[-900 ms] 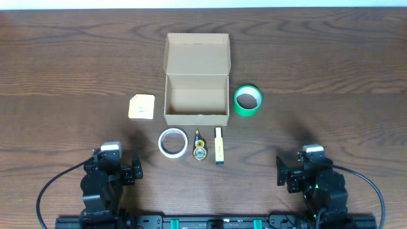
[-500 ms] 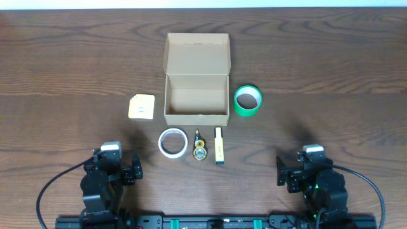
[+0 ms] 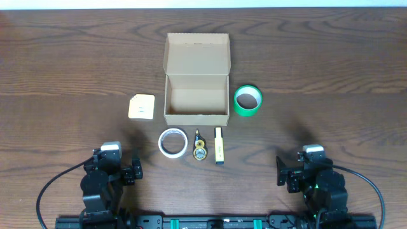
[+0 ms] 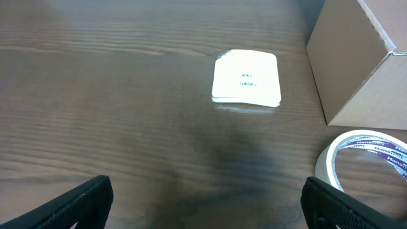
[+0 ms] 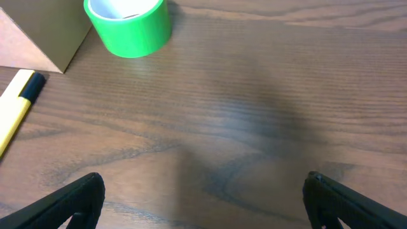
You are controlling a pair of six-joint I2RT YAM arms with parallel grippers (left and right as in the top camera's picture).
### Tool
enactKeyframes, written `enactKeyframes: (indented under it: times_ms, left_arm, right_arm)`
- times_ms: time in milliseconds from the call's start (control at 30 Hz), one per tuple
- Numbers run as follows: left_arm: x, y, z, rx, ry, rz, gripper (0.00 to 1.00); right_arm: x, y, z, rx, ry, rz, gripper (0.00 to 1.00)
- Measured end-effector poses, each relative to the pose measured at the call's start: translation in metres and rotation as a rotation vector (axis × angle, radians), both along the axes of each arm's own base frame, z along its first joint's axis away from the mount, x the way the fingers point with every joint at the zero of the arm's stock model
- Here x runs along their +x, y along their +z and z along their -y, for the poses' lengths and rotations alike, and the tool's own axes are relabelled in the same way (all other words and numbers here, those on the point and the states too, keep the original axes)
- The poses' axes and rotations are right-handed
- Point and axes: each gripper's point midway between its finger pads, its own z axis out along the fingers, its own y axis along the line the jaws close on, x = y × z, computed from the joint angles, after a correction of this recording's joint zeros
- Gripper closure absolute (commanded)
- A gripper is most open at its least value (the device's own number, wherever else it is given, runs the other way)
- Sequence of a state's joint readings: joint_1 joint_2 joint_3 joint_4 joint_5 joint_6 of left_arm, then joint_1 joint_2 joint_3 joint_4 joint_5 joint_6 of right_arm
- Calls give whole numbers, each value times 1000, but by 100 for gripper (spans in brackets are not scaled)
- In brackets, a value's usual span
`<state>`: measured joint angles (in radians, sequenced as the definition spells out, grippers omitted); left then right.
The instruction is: Pack container
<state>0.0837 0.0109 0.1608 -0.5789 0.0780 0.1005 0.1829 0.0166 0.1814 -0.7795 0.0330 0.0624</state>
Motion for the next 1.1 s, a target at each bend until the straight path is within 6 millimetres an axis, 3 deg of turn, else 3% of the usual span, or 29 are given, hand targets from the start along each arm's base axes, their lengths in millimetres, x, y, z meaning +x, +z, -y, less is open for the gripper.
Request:
enactKeyframes:
  times_ms: [200,300,367,433,600,700,800,900,1100]
  left_arm:
    - [0,0,0,0,0,0,4]
    - [0,0,0,0,0,-2,4]
    - [0,-1,0,0,1,-2,5]
    - [0,0,-1,2,3,0,4]
    - [0,0,-1,2,3,1,5]
    - [0,-1,-1,2,3,-1,4]
    - [0,0,-1,2,3,0,4]
    - [0,0,-1,2,3,-1,4]
    - [0,-1,-1,2,3,-1,4]
  right_arm:
    - [0,11,-3,9,13,-3,1]
    - [6,58,-5,8,20,-35,1]
    - [24,100,-12,8,34,-103,1]
    - [41,119,-20,12,53,-173,1]
    - [78,137,-33,6,71,-403,1]
    - [95,135,-39,2,68,-538,1]
    - [124,127,-48,18,54,-664,1]
    - [153,101,-58,47,43,-721,1]
    - [175,53,-64,62,10,-809,1]
